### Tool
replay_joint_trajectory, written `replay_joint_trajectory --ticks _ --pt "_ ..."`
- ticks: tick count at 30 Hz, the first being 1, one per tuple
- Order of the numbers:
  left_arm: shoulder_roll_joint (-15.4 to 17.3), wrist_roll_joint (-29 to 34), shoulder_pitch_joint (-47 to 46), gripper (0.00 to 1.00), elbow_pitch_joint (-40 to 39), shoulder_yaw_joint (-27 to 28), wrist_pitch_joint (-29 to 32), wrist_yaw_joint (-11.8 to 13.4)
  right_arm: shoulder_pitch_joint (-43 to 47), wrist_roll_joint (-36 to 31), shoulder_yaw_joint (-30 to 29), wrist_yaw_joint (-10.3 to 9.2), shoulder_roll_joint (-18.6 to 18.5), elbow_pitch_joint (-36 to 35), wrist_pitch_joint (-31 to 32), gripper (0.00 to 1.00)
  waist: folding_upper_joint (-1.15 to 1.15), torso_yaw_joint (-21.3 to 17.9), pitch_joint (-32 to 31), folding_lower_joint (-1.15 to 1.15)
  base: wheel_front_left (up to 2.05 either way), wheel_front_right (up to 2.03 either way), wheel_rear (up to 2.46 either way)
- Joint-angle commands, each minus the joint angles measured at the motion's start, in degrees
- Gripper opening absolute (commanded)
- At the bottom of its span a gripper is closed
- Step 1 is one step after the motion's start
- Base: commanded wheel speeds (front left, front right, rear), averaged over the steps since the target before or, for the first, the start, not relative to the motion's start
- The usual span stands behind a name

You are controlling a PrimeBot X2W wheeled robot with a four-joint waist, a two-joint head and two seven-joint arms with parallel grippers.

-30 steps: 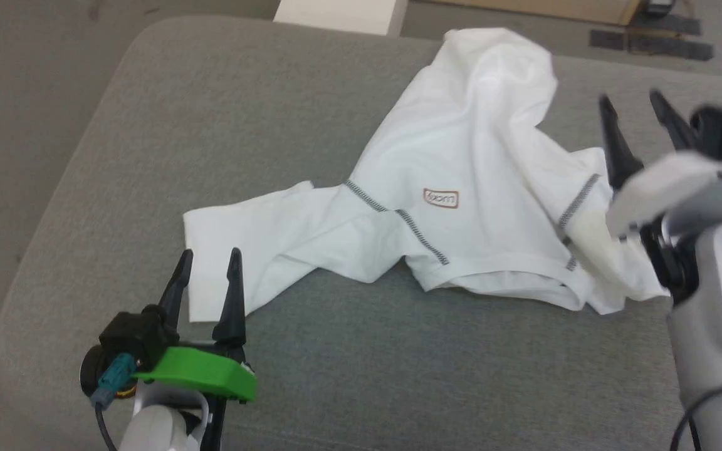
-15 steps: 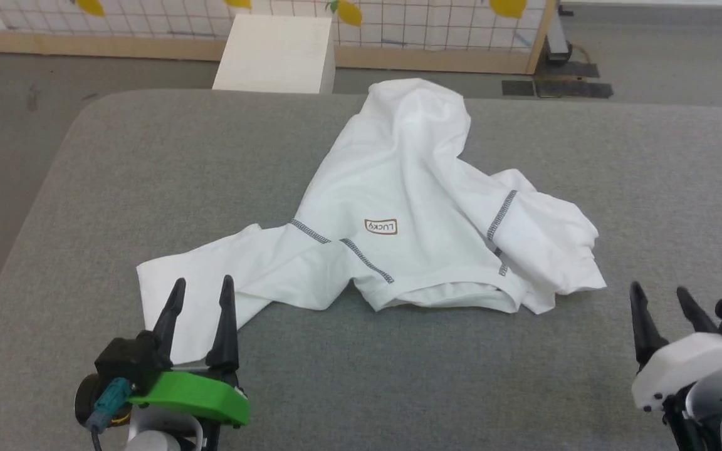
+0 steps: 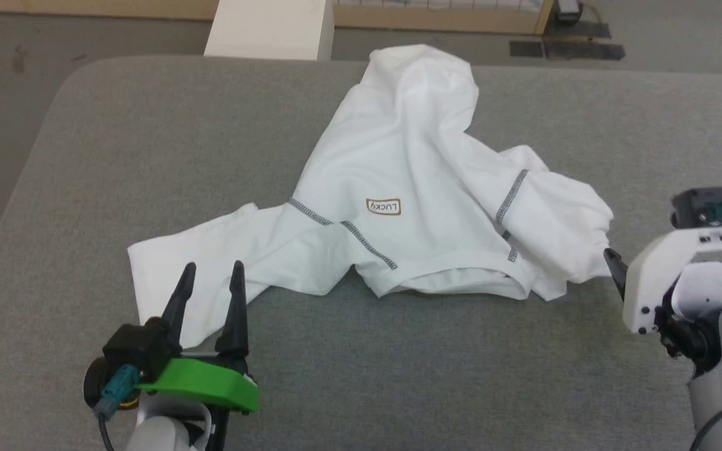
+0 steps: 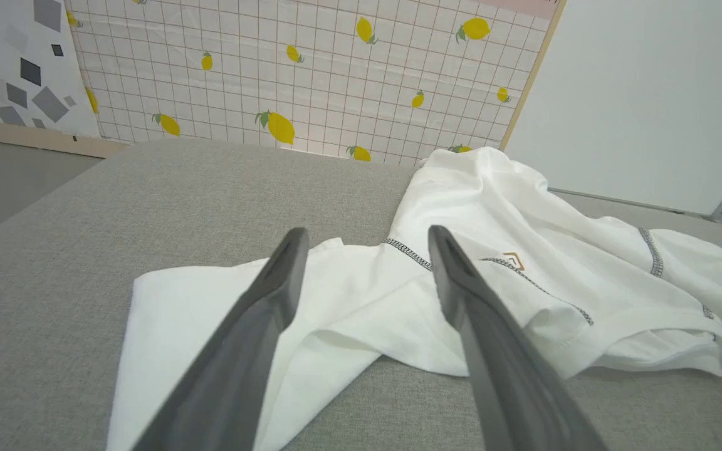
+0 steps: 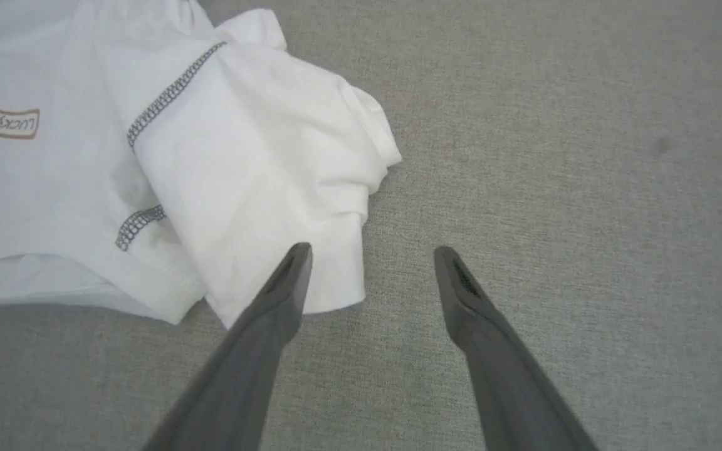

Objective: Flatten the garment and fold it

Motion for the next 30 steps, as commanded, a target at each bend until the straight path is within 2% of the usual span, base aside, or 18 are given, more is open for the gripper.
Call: replay_joint_trajectory --ticks 1,5,9,10,11,12,17,24,27,28,29,30 --pt "-0.1 -0.6 -1.4 1.00 -0.1 0.0 -0.3 -0.1 -1.6 -0.8 0.9 -0.08 -0.7 1.2 1.7 1.00 0.00 1.9 3.1 0.00 0.00 0.00 0.00" --pt "-0.1 -0.7 -2.4 1.00 0.1 0.0 -0.3 -0.3 -3.8 -1.4 2.9 -0.08 -1.4 4.5 6.6 1.00 0.00 3.0 5.3 0.00 0.00 0.00 0.00" --pt "-0.2 -0.8 -3.0 1.00 0.2 0.0 -0.3 -0.3 -4.6 -0.9 4.3 -0.08 -1.7 6.3 7.3 1.00 0.00 3.4 6.6 0.00 0.00 0.00 0.00" --pt "-0.2 -0.8 -3.1 1.00 0.2 0.0 -0.3 -0.4 -4.7 -0.7 4.3 -0.08 -1.8 6.8 7.6 0.79 0.00 3.5 6.7 0.00 0.00 0.00 0.00" --pt "-0.2 -0.8 -3.2 1.00 0.3 0.0 -0.3 -0.4 -4.9 -0.5 4.4 -0.08 -2.1 7.1 7.5 0.23 0.00 3.5 6.8 0.00 0.00 0.00 0.00" --pt "-0.2 -0.8 -3.4 1.00 0.4 -0.1 -0.3 -0.4 -5.0 -0.3 4.5 -0.08 -2.5 7.3 7.2 0.00 0.00 3.5 6.8 0.00 0.00 0.00 0.00" --pt "-0.2 -0.7 -4.0 1.00 0.8 -0.4 -0.3 -0.5 -5.5 0.3 3.0 -0.08 -6.9 7.0 7.0 0.00 0.00 3.7 6.8 0.00 0.00 0.00 0.00" --pt "-0.1 -0.5 -4.6 1.00 0.7 -0.8 -0.3 -0.7 -8.1 -3.4 -6.0 -0.08 -14.3 6.2 7.5 0.00 0.00 3.9 7.8 0.00 0.00 0.00 0.00" --pt "-0.1 -0.5 -4.7 1.00 0.8 -0.9 -0.3 -0.8 -9.0 -5.5 -8.8 -0.08 -14.7 6.2 6.9 0.02 0.00 4.0 8.2 0.00 0.00 0.00 0.00" --pt "-0.1 -0.5 -4.7 1.00 0.8 -0.9 -0.3 -0.8 -9.1 -6.1 -9.2 -0.08 -14.6 6.3 6.4 0.70 0.00 4.0 8.3 0.00 0.00 0.00 0.00" --pt "-0.1 -0.5 -4.7 1.00 0.8 -0.8 -0.3 -0.8 -9.1 -6.4 -9.5 -0.08 -14.4 6.2 5.9 1.00 0.00 4.0 8.3 0.00 0.00 0.00 0.00" --pt "-0.1 -0.5 -4.7 1.00 1.0 -0.8 -0.3 -0.8 -9.2 -6.5 -10.0 -0.08 -14.0 6.1 4.9 1.00 0.00 4.0 8.1 0.00 0.00 0.00 0.00"
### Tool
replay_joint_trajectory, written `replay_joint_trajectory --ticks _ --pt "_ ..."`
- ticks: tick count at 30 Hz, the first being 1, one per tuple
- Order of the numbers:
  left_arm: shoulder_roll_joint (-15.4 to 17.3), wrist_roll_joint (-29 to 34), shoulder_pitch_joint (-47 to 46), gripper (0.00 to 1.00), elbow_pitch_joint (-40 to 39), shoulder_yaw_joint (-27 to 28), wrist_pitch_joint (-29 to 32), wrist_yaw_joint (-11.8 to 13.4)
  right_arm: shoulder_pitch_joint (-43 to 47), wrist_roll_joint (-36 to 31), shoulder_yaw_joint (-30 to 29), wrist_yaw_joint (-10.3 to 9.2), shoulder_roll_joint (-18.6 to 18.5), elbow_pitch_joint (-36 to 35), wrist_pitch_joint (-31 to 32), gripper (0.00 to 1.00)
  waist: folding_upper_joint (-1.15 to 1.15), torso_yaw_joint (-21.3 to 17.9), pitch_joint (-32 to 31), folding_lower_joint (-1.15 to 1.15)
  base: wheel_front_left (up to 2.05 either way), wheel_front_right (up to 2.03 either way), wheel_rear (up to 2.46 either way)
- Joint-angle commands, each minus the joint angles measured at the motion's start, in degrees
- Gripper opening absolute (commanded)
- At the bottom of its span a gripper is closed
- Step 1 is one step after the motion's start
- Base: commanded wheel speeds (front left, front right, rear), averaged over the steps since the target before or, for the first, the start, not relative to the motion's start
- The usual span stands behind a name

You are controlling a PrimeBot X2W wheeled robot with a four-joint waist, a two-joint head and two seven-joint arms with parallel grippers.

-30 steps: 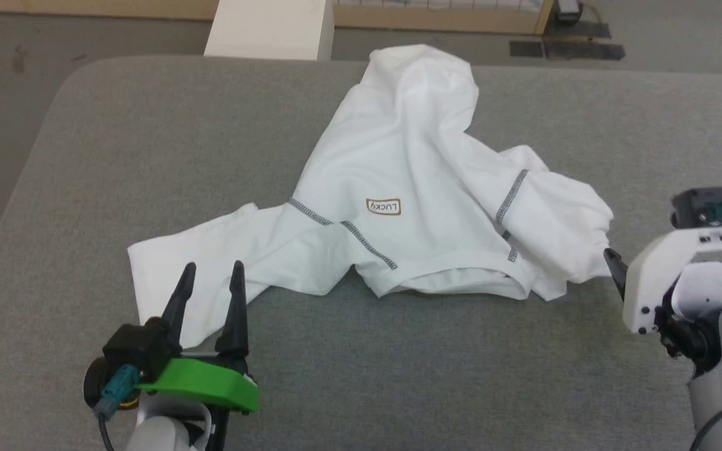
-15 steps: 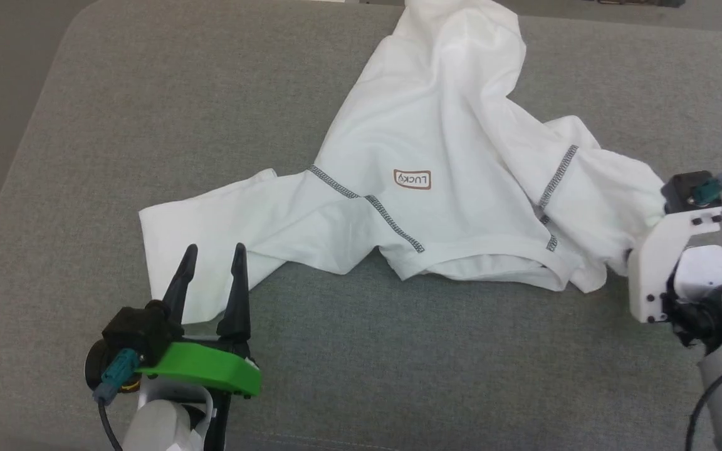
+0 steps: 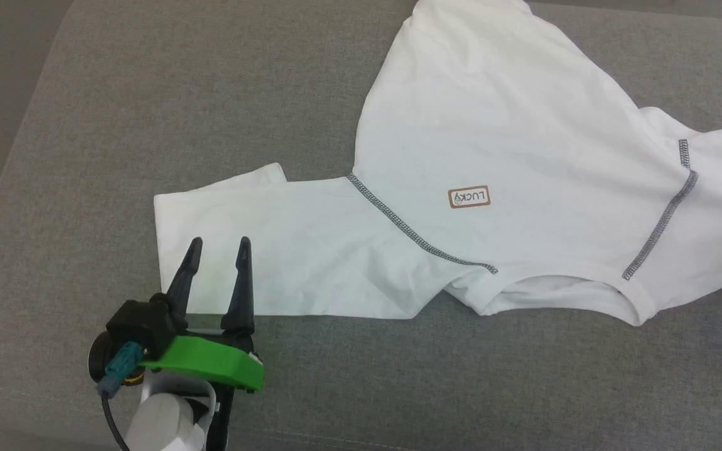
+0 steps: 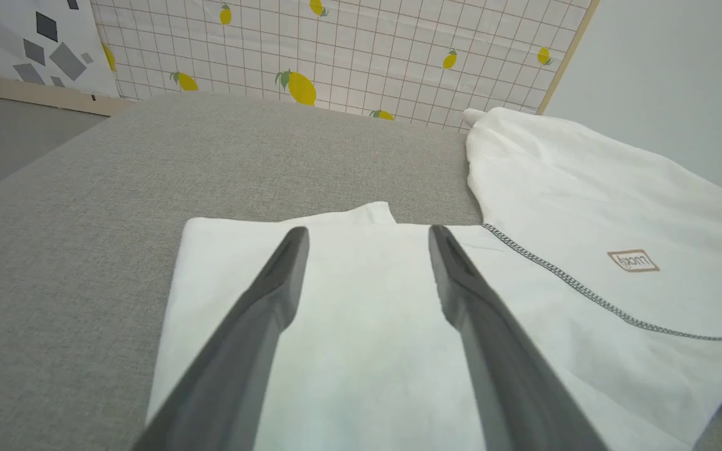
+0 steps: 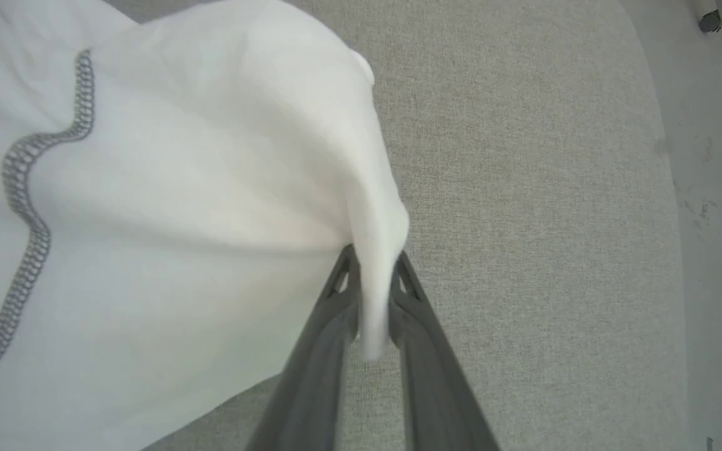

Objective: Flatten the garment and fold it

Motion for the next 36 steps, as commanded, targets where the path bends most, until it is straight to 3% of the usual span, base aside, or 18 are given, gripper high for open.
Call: replay_joint_trajectory --ticks 1,5,13,20,25,31,36 --pt "0.0 -0.2 -0.8 1.00 0.3 0.1 -0.3 -0.3 -0.6 -0.3 -0.3 -0.09 0.5 -0.3 -1.3 1.00 0.00 -0.1 -0.3 0.00 0.00 0.00 0.00" --pt "0.1 -0.2 -0.5 1.00 1.0 0.1 -0.3 -0.4 0.1 1.5 -1.2 -0.09 2.5 -2.9 -5.5 1.00 0.00 -0.4 -2.0 0.00 0.00 0.00 0.00" --pt "0.0 -0.9 0.7 1.00 2.1 -0.3 -0.3 -0.4 7.6 5.3 -1.4 -0.09 9.1 -13.1 -20.0 1.00 0.00 -2.1 -6.6 0.00 0.00 0.00 0.00" --pt "0.0 -2.2 0.2 1.00 5.1 -3.0 2.7 0.0 16.2 6.6 -0.3 -0.09 14.4 -16.6 -25.5 1.00 0.00 -3.5 -8.9 0.00 0.00 0.00 0.00" --pt "-0.1 -4.6 -2.3 1.00 6.8 -5.3 12.8 2.8 19.1 6.8 0.1 -0.09 15.7 -17.4 -26.8 1.00 0.00 -4.4 -9.3 0.00 0.00 0.00 0.00" --pt "0.0 -4.6 -7.8 1.00 12.2 -10.2 36.9 7.9 20.8 7.2 -0.3 -0.09 17.1 -18.0 -27.5 1.00 0.00 -4.9 -8.4 0.00 0.00 0.00 0.00" --pt "1.4 -1.4 -11.5 1.00 14.7 -13.8 49.0 9.4 20.6 7.4 0.2 -0.09 17.5 -17.8 -28.0 1.00 0.00 -5.7 -7.2 0.00 0.00 0.00 0.00"
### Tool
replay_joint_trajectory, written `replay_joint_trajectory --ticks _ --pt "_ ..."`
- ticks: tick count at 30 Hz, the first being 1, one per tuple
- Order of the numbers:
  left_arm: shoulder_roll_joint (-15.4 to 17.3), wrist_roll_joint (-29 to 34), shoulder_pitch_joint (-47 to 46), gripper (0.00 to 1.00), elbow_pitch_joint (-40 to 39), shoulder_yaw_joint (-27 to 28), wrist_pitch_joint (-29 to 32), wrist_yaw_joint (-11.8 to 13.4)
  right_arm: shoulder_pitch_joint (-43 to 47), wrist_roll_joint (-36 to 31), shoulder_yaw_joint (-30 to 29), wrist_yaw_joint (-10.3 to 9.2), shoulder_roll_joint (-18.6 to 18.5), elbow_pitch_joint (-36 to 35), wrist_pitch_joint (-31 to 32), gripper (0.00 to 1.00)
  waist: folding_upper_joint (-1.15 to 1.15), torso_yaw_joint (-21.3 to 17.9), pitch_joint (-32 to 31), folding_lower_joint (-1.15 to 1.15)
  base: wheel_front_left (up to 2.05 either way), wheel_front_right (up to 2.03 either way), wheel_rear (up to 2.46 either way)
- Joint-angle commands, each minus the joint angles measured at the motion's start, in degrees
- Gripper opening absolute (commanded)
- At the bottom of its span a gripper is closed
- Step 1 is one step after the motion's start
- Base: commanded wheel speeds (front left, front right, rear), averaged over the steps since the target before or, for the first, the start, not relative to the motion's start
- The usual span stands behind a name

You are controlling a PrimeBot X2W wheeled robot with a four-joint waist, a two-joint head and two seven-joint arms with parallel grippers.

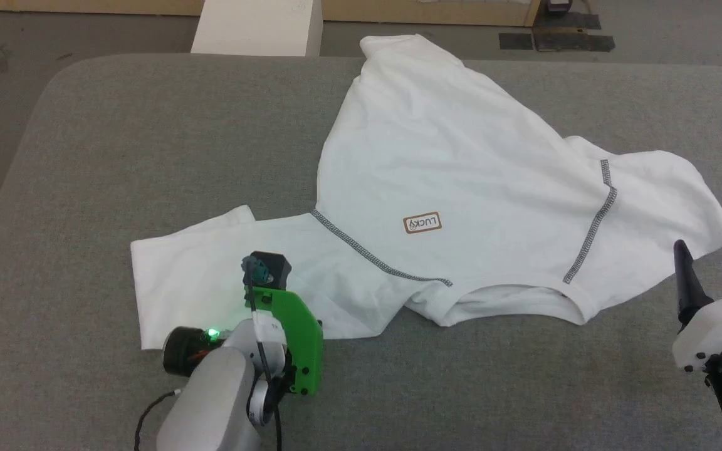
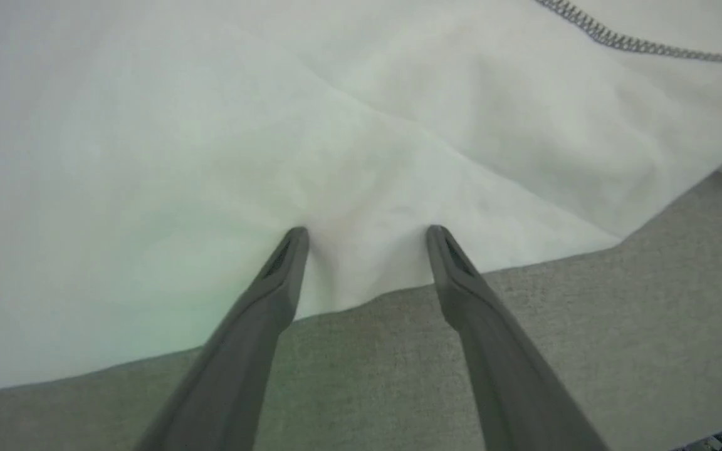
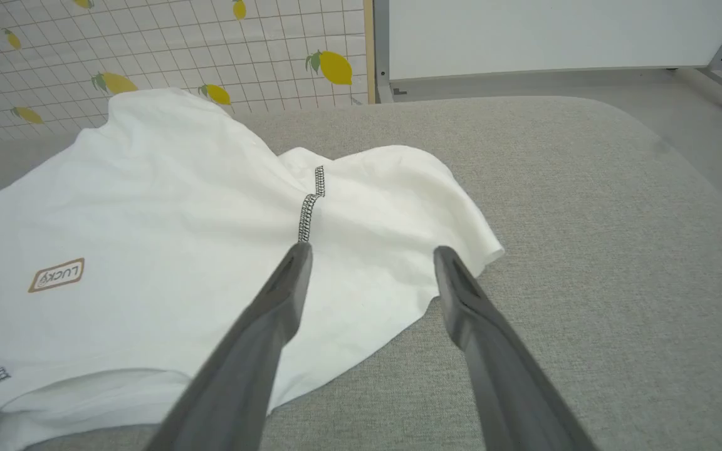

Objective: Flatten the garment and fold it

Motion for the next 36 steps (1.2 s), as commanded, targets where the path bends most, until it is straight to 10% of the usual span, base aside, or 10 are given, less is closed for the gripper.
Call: replay_joint_trajectory --ticks 1,2,3,4,25,26,27,36 --pt "0.8 0.8 -0.4 1.00 1.2 -0.6 1.6 0.4 0.2 0.5 0.3 -0.08 0.3 -0.1 -0.6 1.00 0.00 -0.7 0.7 0.00 0.00 0.00 0.00" --pt "1.0 1.0 -0.5 1.00 1.7 -1.0 2.6 0.3 0.1 0.6 0.4 -0.08 0.3 0.0 -0.8 1.00 0.00 -0.9 0.8 0.00 0.00 0.00 0.00" --pt "1.1 0.9 -0.3 0.17 2.2 -1.4 3.6 0.0 0.0 0.6 0.4 -0.08 0.4 0.2 -1.0 1.00 0.00 -1.2 0.9 0.00 0.00 0.00 0.00" --pt "1.1 0.7 -0.1 0.00 2.3 -1.5 3.9 -0.3 -0.1 0.5 0.4 -0.08 0.4 0.2 -1.1 1.00 0.00 -1.3 1.0 0.00 0.00 0.00 0.00" --pt "7.2 -8.5 3.6 0.00 -5.4 13.2 2.8 6.1 0.9 0.0 0.1 -0.08 1.0 2.7 -2.7 1.00 0.00 1.3 -0.8 0.00 0.00 0.00 0.00" --pt "6.7 -9.2 4.0 0.13 -5.9 13.3 2.5 5.8 1.0 0.0 0.1 -0.08 1.0 2.8 -2.6 1.00 0.00 1.4 -0.8 0.00 0.00 0.00 0.00" --pt "6.1 -9.8 4.3 1.00 -6.4 13.3 2.1 5.6 1.0 0.0 0.1 -0.08 1.1 2.8 -2.6 1.00 0.00 1.5 -0.9 0.00 0.00 0.00 0.00" --pt "5.5 -8.2 5.8 1.00 -15.5 11.3 -2.2 4.8 1.8 0.1 0.4 -0.08 1.2 3.2 -2.2 1.00 0.00 2.2 -1.9 0.00 0.00 0.00 0.00"
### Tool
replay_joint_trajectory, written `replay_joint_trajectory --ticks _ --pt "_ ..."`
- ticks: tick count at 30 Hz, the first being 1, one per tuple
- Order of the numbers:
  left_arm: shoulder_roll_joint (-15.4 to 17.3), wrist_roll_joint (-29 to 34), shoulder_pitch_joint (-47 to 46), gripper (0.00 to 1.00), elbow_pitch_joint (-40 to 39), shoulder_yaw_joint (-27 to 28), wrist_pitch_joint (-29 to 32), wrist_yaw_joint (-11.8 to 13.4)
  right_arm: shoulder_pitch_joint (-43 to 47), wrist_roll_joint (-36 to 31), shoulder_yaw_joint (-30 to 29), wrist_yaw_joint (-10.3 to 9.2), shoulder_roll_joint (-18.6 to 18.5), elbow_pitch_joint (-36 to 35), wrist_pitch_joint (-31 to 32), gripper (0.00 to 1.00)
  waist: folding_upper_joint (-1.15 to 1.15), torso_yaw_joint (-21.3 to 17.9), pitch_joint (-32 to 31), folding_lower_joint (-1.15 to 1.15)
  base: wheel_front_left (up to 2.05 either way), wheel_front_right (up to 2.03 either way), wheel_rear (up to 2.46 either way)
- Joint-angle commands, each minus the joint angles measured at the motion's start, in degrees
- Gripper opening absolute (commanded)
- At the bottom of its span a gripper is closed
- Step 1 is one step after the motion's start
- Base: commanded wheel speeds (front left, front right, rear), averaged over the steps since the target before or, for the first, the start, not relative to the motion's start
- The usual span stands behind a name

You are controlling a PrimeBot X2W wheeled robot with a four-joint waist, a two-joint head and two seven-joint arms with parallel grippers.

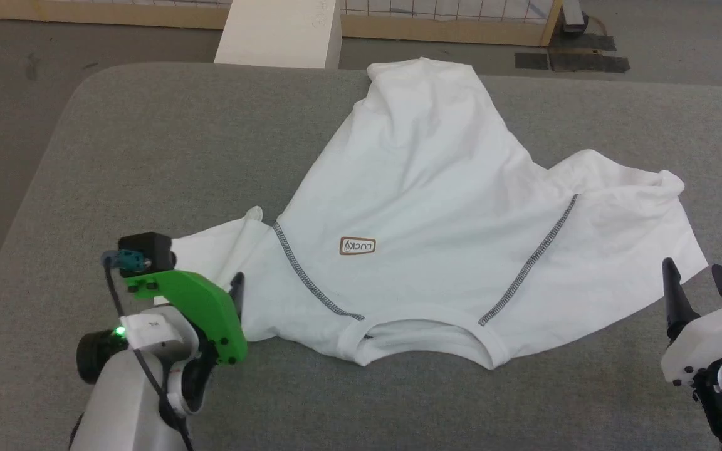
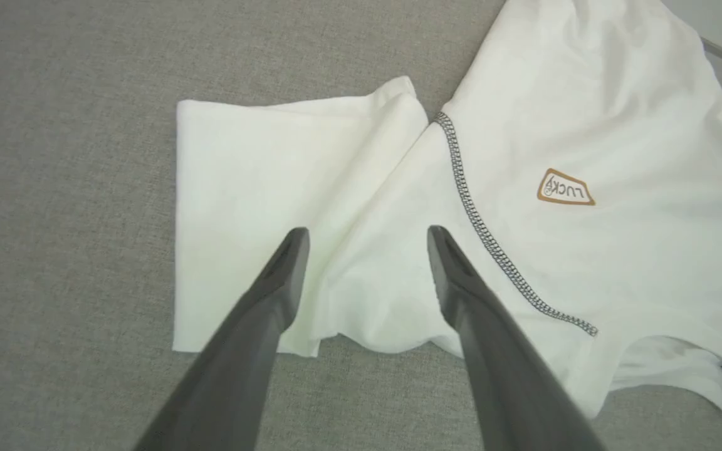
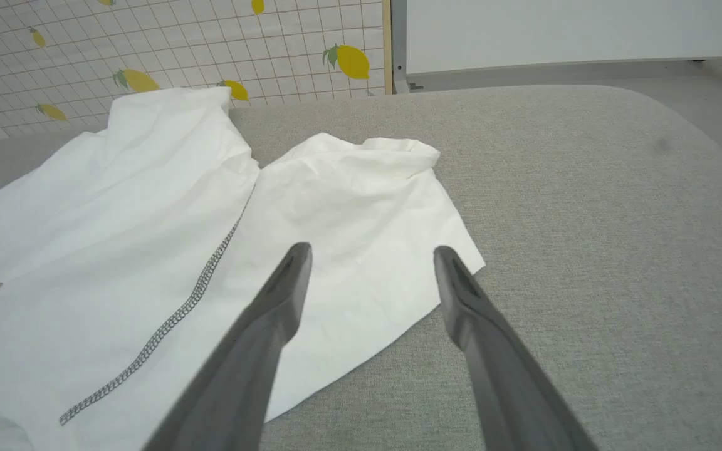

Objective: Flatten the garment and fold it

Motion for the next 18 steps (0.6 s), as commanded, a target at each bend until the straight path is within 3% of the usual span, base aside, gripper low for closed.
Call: replay_joint_trajectory --ticks 1,9,18 --pt "0.1 0.8 0.7 1.00 -0.8 -1.4 0.6 -0.7 0.8 0.2 0.2 -0.08 0.2 0.2 0.0 1.00 0.00 0.2 -0.1 0.00 0.00 0.00 0.00" --pt "-0.5 3.3 0.6 1.00 1.2 -8.5 5.8 -2.5 0.4 0.7 0.9 -0.08 0.5 0.3 0.1 1.00 0.00 0.0 0.7 0.00 0.00 0.00 0.00" --pt "0.6 5.9 -3.1 1.00 10.0 -9.7 3.9 -2.2 0.4 1.1 1.2 -0.08 0.5 0.0 0.0 1.00 0.00 -1.5 2.0 0.00 0.00 0.00 0.00"
